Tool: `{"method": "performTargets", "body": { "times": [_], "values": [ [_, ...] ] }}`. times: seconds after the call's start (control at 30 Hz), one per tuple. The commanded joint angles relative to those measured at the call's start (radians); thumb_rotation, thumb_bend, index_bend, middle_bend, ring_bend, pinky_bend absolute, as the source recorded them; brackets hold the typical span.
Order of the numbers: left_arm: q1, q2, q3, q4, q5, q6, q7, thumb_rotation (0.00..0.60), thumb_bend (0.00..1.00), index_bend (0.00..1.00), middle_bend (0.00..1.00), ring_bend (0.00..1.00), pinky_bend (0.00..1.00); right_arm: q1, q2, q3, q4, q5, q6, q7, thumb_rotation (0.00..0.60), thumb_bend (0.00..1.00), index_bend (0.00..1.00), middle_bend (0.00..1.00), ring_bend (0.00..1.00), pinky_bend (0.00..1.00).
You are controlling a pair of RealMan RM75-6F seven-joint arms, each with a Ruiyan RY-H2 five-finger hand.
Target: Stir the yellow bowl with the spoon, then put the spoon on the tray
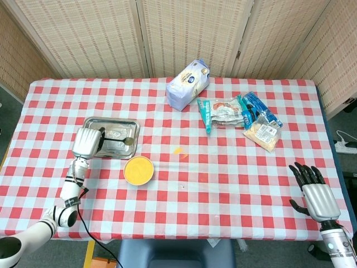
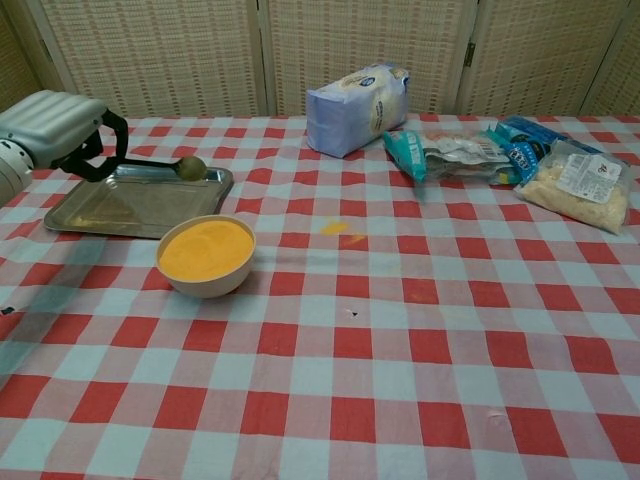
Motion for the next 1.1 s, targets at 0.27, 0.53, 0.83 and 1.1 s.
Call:
{"method": "performTargets", "body": {
  "times": [0.27,0.53,0.83,1.1],
  "values": [
    [-0.104,-0.134,-0.004,0.325,-0.023,-0.148,-0.134,0.600,0.60,0.95,1.00,1.00,1.00,-0.001,-0.010,0.004,0.007,0.018,0.001,-0.023,0.600,0.17,0.00,0.00,0.00,0.00],
    [-0.129,-0.171,0.003,0.425,-0.027,-0.233,-0.220,0.600,0.55,0.72,1.00,1.00,1.00,-0.002,-0.012,0.007,0.009,0.025,0.004,-0.031,0.600,0.17,0.00,0.00,0.00,0.00],
    [-0.133,-0.166,0.002,0.427,-0.036,-0.267,-0.262,0.600,0.47,0.06,1.00,1.00,1.00,0.000,-0.014,0.006,0.008,0.029,0.000,-0.035,0.600,0.17,0.00,0.00,0.00,0.00],
    [-0.130,-0.122,0.006,0.370,-0.036,-0.287,-0.276,0.600,0.39,0.00,1.00,1.00,1.00,-0.001,-0.013,0.005,0.005,0.027,0.003,-0.038,0.600,0.17,0.00,0.00,0.00,0.00]
  ]
}}
